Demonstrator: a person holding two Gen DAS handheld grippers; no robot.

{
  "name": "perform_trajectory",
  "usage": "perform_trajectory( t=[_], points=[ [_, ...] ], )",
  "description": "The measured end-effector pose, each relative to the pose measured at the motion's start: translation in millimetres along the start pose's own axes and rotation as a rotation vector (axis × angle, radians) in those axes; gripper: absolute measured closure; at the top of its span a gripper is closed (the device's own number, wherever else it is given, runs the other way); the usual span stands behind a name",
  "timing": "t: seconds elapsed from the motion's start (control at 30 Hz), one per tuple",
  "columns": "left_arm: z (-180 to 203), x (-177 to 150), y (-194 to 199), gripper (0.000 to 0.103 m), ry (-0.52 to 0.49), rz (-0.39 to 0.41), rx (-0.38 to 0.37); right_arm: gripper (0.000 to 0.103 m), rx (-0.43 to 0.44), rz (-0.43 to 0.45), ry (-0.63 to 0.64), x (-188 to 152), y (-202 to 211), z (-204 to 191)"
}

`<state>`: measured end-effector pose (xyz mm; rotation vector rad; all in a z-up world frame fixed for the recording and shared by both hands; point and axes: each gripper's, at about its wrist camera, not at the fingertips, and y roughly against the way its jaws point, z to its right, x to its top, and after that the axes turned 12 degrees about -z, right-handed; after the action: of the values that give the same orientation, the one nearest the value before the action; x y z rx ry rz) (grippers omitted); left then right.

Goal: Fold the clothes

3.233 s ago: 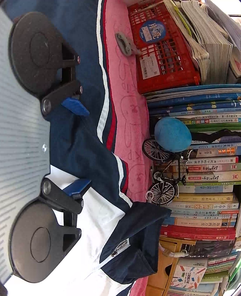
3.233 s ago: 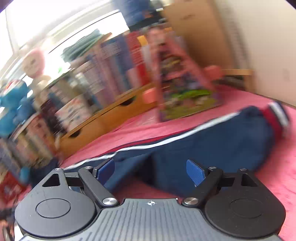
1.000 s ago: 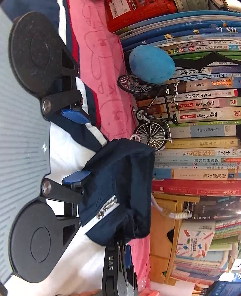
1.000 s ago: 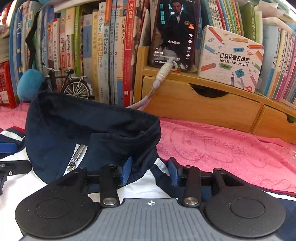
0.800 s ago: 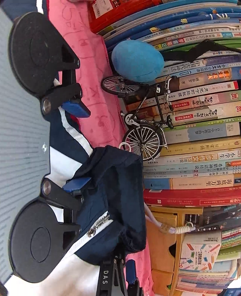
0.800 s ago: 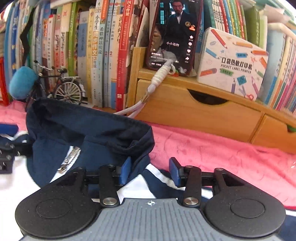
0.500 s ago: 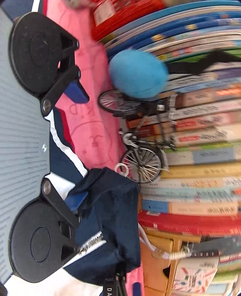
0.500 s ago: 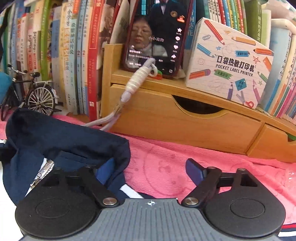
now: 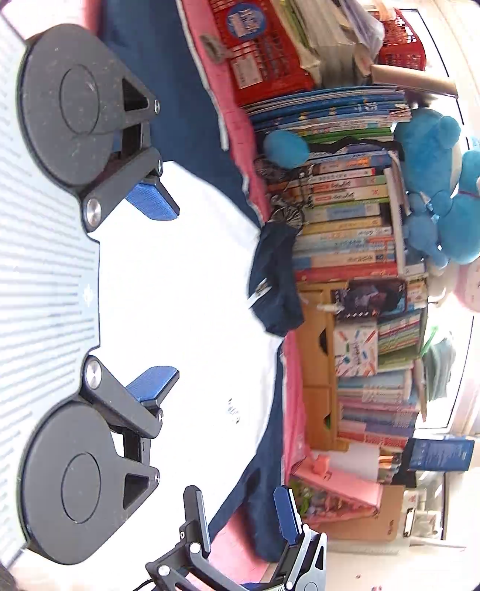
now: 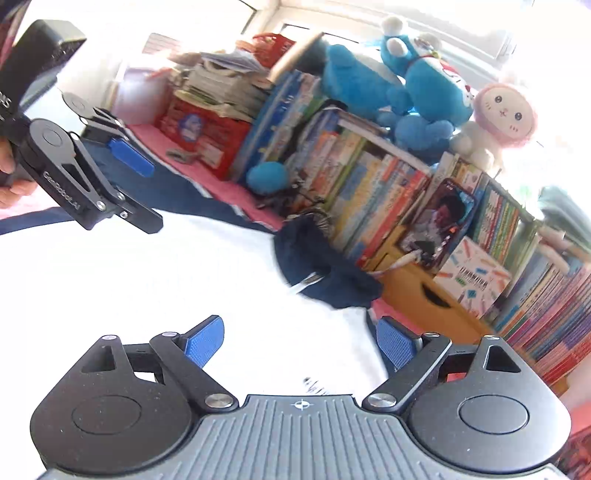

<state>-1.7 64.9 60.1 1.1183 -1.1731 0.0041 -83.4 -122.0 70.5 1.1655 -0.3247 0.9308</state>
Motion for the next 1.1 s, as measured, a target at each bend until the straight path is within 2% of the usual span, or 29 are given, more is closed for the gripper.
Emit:
perform_trajectory(
  t=[0.03,0.13,0.2,0.23,0.3,0.37,0.4,0.43,0.5,0.53,0.6,0.63,0.7,0.73,0.8,0.9,1.03,1.1],
  points=[
    [8.1,-10.3,3.7,0.016,-0.02,-0.01,0.002,0.013,0.036,-0.001,0.004,-6.5,13.2,-15.4],
    [32.8,-36.6,7.1,0.016,-0.104,-0.042,0.083,0.013,0.163,-0.015,0.016,-16.3,48.9,-63.7],
    [33.1,-50.3,9.2,0.016,-0.096,-0.048,0.126,0.013,0.227,-0.033,0.016,-25.1,67.7,-86.9],
    [30.1,-55.6,10.8,0.015,-0.081,-0.048,0.14,0.012,0.24,-0.042,0.014,-31.3,75.0,-94.7],
    [17.1,-64.5,16.9,0.014,-0.019,-0.045,0.186,0.008,0.208,-0.087,-0.018,-48.2,81.8,-99.2],
    [4.5,-72.8,23.7,0.01,0.033,-0.037,0.249,0.007,0.106,-0.155,-0.112,-70.1,78.1,-86.9],
    [-1.3,-76.7,27.3,0.01,0.058,-0.034,0.286,0.0,0.038,-0.178,-0.182,-82.4,76.2,-76.7],
    [-7.0,-80.6,30.8,0.008,0.083,-0.031,0.323,0.001,-0.03,-0.201,-0.252,-94.6,74.3,-66.4],
    [-2.8,-82.4,39.6,0.009,0.135,-0.02,0.387,0.001,-0.283,-0.225,-0.325,-105.2,76.2,-59.8],
    [-0.5,-83.3,44.0,0.014,0.161,-0.014,0.419,0.001,-0.419,-0.234,-0.355,-109.4,77.6,-57.5],
    [12.8,-86.6,54.9,0.015,0.202,0.05,0.42,0.003,-0.649,-0.188,-0.32,-109.5,77.3,-70.2],
    [21.3,-88.6,61.1,0.015,0.227,0.094,0.405,0.003,-0.665,-0.133,-0.344,-107.1,80.3,-78.4],
    [41.0,-93.1,62.3,0.014,0.257,0.143,0.374,0.003,-0.625,-0.001,-0.429,-100.9,88.8,-95.0],
    [50.9,-95.3,62.7,0.014,0.272,0.167,0.358,0.003,-0.58,0.06,-0.465,-95.9,89.5,-105.0],
    [64.9,-100.9,51.9,0.014,0.293,0.156,0.345,0.003,-0.465,0.148,-0.49,-83.7,84.7,-128.1],
    [72.5,-113.4,38.8,0.014,0.287,0.138,0.413,0.004,-0.31,0.211,-0.464,-69.7,74.1,-157.5],
    [58.3,-133.1,40.2,0.004,0.252,0.191,0.496,0.005,-0.339,0.19,-0.41,-78.1,59.6,-165.7],
    [50.8,-137.7,43.4,0.002,0.239,0.198,0.516,0.001,-0.358,0.202,-0.447,-93.6,60.3,-151.9]
  ],
)
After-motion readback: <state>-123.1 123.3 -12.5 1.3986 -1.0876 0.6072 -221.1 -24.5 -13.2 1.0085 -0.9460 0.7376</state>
